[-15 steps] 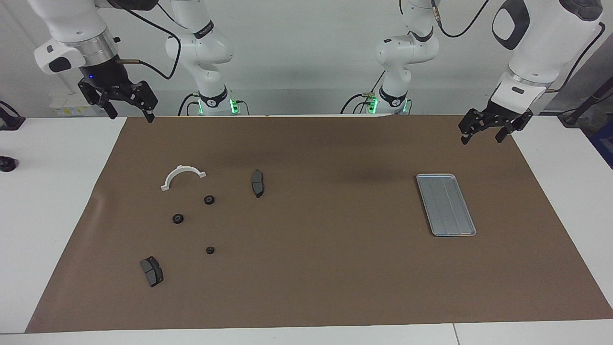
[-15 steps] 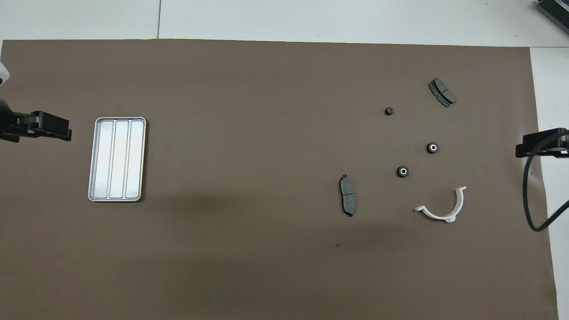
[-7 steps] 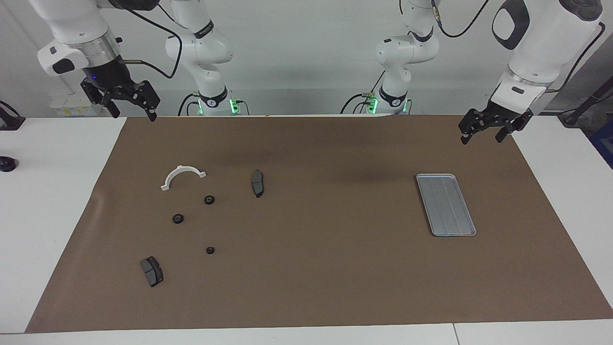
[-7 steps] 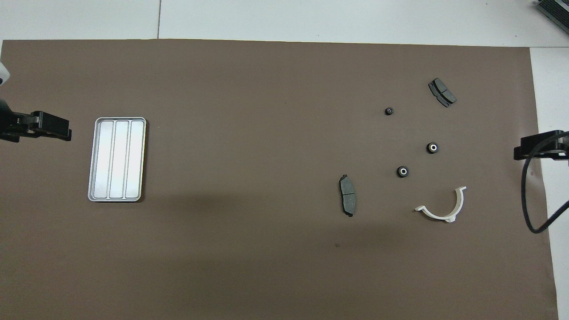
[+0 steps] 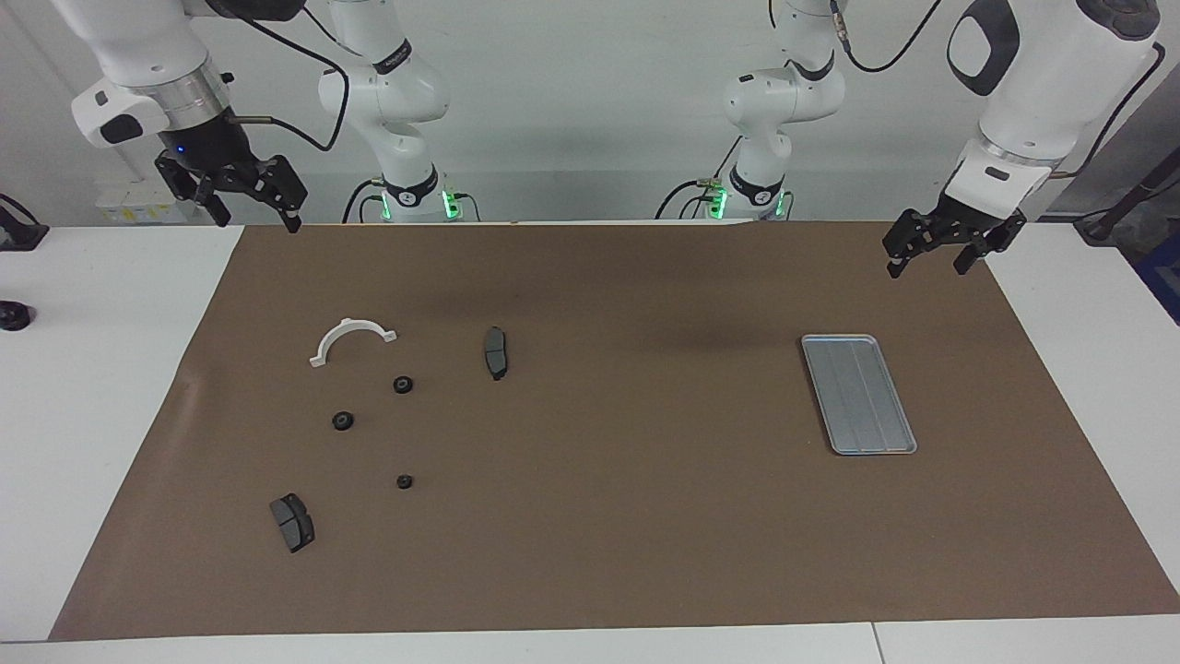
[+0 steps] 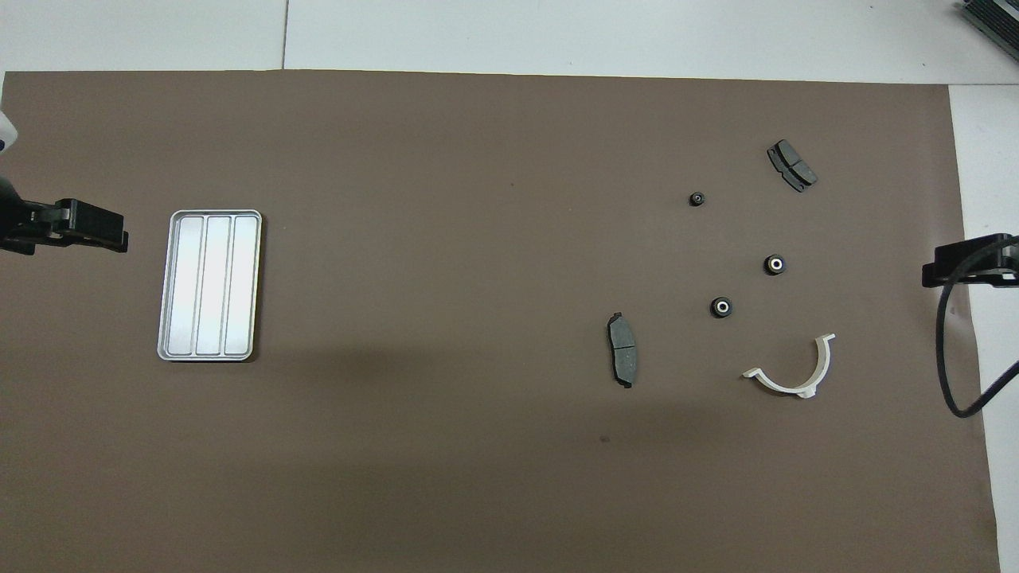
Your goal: Place bearing gear from tray to pile
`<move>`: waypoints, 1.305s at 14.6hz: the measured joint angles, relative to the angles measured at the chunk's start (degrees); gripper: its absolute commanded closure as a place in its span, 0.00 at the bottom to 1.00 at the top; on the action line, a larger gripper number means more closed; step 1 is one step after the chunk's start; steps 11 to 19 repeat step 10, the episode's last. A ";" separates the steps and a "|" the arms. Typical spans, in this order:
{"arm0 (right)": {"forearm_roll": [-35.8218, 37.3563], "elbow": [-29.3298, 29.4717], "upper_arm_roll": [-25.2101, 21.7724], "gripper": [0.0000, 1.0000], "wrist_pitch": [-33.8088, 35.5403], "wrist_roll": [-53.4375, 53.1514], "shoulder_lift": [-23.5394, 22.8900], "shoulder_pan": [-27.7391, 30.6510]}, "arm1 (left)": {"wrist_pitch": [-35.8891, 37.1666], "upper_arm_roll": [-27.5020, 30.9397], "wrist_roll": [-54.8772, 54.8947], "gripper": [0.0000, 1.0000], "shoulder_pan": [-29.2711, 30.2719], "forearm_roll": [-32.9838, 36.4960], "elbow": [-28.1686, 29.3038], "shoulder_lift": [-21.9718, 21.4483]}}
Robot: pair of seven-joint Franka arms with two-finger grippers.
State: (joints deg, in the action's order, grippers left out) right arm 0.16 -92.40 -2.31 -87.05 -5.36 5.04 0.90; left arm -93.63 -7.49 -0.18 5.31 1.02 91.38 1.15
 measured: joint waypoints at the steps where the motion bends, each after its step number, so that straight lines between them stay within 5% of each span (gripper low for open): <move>1: 0.00 0.01 0.02 0.00 0.05 0.00 0.00 -0.07 | 0.00 0.00 0.00 0.00 0.00 0.00 0.00 0.00; 19: 1.40 0.11 0.59 0.00 0.05 1.27 0.03 -0.56 | 0.00 0.00 0.00 0.00 0.00 0.00 0.00 0.00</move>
